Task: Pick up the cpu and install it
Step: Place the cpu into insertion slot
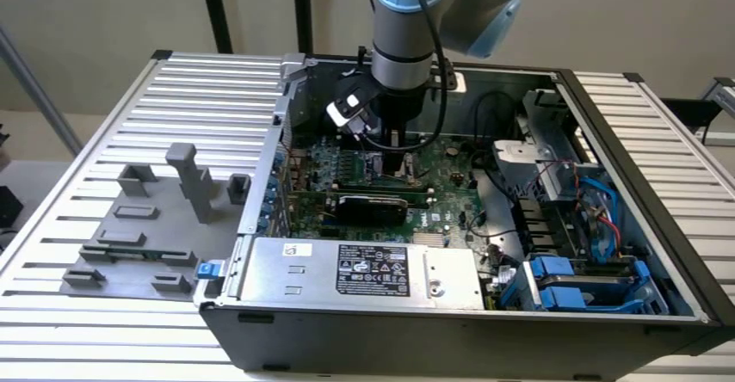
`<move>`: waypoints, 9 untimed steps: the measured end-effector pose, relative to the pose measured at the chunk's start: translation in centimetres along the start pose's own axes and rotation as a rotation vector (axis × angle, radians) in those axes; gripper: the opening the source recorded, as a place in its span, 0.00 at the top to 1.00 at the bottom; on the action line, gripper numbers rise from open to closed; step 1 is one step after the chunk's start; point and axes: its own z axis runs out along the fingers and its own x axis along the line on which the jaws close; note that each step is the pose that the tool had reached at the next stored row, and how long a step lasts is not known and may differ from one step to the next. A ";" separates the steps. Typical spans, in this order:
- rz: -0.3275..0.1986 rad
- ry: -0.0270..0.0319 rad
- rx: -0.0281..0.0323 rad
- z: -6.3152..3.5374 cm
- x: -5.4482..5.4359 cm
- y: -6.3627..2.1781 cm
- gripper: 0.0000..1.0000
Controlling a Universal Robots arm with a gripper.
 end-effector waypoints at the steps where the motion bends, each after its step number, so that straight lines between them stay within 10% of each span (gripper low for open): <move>1: 0.000 0.0019 0.0001 0.01 0.0 0.00 0.38; 9: -0.001 0.0125 0.0006 0.03 0.0 0.00 0.38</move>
